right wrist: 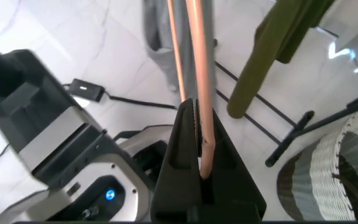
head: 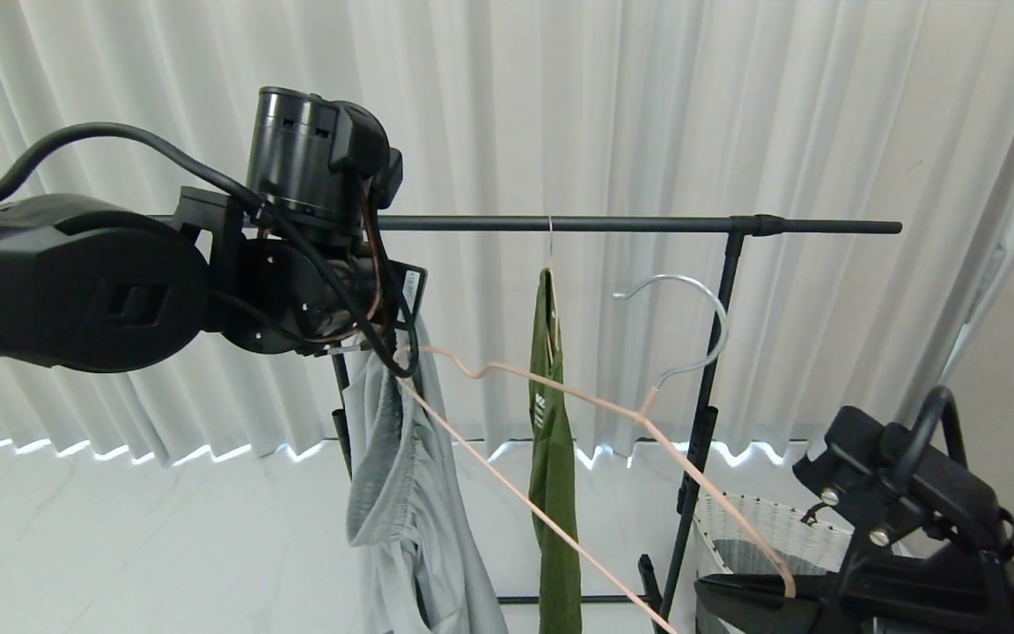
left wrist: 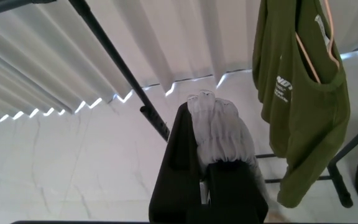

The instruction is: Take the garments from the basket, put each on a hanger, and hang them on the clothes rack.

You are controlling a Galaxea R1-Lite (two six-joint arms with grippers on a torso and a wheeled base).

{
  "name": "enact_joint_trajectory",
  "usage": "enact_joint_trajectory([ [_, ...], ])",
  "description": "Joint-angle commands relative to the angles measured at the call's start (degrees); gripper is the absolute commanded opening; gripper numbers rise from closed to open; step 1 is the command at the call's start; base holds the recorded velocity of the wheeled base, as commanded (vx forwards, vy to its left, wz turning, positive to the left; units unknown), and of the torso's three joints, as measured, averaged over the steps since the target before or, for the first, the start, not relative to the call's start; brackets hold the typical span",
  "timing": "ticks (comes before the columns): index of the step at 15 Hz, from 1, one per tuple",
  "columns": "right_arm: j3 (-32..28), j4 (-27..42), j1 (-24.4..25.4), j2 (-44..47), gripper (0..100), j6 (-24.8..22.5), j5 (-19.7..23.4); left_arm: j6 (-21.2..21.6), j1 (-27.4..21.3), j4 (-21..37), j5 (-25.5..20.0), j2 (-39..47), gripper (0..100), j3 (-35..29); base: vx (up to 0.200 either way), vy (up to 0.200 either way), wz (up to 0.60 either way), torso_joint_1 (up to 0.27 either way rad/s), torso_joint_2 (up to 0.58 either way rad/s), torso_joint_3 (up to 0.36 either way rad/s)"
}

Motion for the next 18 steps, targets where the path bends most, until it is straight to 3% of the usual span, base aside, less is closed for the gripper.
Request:
enact_joint_trajectory([
  [1,-0.1,-1.5,-2.8,3.3,0,0.0,0.1,0.0,0.0,0.1,0.0,0.6,0,-0.4,0.000,0.000,0.00,0.000,0.00,0.000],
  [10,-0.3,-12.7,-5.8,12.9,0,0.0,0.2,-1.2,-3.1,0.5,0.1,0.3,0,0.4,0.000,0.000,0.00,0.000,0.00,0.000],
  [15,-1.4,-13.7,-7.5,16.0,0,-0.2,0.4,-1.7,-8.4,0.5,0.0,-1.9,0,2.4,0.000,0.000,0.00,0.000,0.00,0.000],
  [18,-1.4,-13.5,-7.5,16.1,0,-0.6,2.9,-2.7,-13.4,0.5,-1.0,-3.4,0,3.8,0.000,0.000,0.00,0.000,0.00,0.000],
])
